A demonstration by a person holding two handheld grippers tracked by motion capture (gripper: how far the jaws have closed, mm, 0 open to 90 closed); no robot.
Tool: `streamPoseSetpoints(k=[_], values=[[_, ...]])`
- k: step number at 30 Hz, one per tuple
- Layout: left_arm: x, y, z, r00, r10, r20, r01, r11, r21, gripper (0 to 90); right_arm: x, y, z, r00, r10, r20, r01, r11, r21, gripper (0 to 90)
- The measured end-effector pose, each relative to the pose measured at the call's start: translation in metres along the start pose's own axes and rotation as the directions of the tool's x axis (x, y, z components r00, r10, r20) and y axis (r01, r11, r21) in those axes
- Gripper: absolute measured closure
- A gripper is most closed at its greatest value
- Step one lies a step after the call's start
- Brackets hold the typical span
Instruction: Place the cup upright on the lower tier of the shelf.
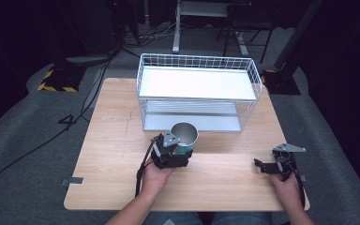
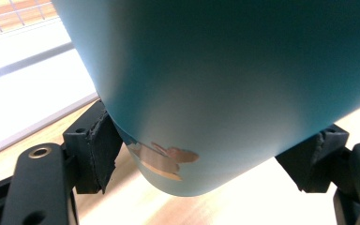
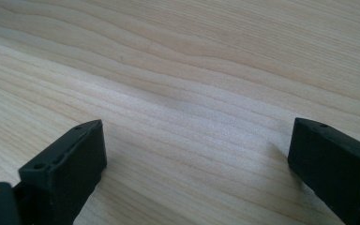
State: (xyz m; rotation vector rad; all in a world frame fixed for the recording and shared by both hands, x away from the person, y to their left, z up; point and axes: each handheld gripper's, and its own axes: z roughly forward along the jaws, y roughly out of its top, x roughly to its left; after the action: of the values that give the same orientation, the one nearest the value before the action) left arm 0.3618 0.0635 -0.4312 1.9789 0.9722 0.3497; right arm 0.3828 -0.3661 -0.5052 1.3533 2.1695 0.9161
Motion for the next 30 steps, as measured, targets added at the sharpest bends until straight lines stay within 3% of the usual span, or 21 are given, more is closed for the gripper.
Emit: streamPoseSetpoints(k=[17,27,30], values=[[0.02,0.024,0.028,0.9986,-0.013,-0.052,0.013,0.9999,-0.007,23.5,0.0,0.0,0.0,1.0,0.0,0.0,0.0,1.0,0.0,4.9],[0.032,0.035,0.05,0.9974,-0.051,-0.052,0.05,0.9985,-0.02,23.4,0.0,0.0,0.0,1.0,0.003,0.0,-0.003,1.0,0.001,4.9],[0.036,0.038,0.061,0.9951,-0.06,-0.079,0.06,0.9981,-0.013,23.4,0.0,0.0,0.0,1.0,0.0,0.0,0.0,1.0,-0.001,4.9]])
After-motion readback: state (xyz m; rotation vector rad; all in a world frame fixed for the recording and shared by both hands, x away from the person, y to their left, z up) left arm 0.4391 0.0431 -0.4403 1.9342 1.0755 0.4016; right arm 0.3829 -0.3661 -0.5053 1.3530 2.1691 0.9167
